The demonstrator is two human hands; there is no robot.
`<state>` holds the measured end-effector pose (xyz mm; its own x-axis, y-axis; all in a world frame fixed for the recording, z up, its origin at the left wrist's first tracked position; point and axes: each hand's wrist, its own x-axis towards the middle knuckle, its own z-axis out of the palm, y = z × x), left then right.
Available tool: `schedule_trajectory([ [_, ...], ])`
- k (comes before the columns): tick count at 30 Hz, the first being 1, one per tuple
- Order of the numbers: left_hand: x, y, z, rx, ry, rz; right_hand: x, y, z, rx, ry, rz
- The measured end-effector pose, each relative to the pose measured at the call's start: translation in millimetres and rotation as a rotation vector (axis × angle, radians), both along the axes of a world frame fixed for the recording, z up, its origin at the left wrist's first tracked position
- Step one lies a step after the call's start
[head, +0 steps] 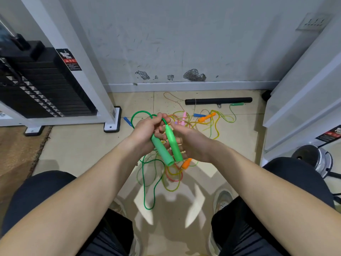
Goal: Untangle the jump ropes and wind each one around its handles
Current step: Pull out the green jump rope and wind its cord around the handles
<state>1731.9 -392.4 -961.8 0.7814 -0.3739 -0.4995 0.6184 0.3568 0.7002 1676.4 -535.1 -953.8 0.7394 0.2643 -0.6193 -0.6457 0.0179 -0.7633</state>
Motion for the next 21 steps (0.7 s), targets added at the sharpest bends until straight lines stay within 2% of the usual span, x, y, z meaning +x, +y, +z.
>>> schedule_trajectory([
  [4,7,3,-4,0.056,0.056,0.040,-3,9,1,-0.074,-0.099,-0.018],
  [6,8,-2,-5,0.137,0.054,0.068,-4,11,0,-0.049,-0.077,-0.016],
  [12,5,-18,-28,0.400,-0.165,0.145,0,16,-10,-0.038,-0.035,-0.056],
  [17,8,-30,-42,0.486,-0.164,0.186,-4,25,-28,-0.088,-0.068,-0.031],
  [21,12,-32,-45,0.477,-0.099,0.135,2,27,-43,-0.248,-0.219,0.033],
])
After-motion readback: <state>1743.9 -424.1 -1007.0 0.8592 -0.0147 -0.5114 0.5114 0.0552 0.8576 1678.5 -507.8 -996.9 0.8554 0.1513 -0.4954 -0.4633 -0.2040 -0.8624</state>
